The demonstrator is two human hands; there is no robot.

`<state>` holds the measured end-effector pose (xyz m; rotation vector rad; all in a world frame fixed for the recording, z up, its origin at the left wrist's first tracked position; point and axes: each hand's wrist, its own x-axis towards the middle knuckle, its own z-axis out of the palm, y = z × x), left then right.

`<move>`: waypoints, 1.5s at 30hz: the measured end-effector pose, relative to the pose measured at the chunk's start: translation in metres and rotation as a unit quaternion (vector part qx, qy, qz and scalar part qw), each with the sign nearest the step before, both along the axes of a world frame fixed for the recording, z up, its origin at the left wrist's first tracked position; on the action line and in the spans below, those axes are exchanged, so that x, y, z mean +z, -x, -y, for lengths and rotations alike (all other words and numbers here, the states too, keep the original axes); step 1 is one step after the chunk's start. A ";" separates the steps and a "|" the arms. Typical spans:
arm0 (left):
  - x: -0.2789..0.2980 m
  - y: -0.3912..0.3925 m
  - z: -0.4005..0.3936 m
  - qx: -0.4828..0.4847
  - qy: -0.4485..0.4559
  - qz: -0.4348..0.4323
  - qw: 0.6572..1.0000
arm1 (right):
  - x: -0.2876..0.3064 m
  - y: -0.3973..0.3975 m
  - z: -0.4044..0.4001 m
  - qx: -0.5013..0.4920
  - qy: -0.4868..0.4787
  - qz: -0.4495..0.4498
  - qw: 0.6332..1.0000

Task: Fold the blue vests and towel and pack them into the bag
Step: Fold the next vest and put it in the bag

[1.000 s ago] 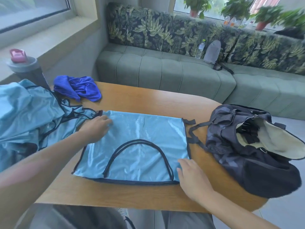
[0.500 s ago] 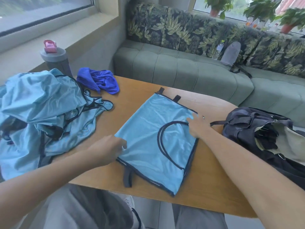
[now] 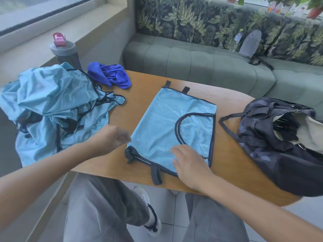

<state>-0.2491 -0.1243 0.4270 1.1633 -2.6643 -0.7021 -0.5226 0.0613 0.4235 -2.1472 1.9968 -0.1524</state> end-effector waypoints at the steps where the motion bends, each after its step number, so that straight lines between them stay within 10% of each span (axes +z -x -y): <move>1: -0.001 -0.004 -0.006 -0.009 -0.007 0.004 1.000 | -0.008 0.000 -0.015 -0.006 0.018 -0.014 1.000; 17: -0.021 -0.027 -0.098 -0.214 0.085 0.083 0.970 | -0.042 0.063 -0.100 -0.032 -0.047 -0.081 0.995; 36: -0.062 -0.015 -0.132 -0.152 0.205 -0.088 0.963 | -0.056 0.072 -0.108 -0.028 0.000 -0.073 0.997; 45: -0.070 -0.016 -0.134 -0.176 0.250 -0.016 0.952 | -0.066 0.080 -0.108 -0.016 0.018 -0.063 0.998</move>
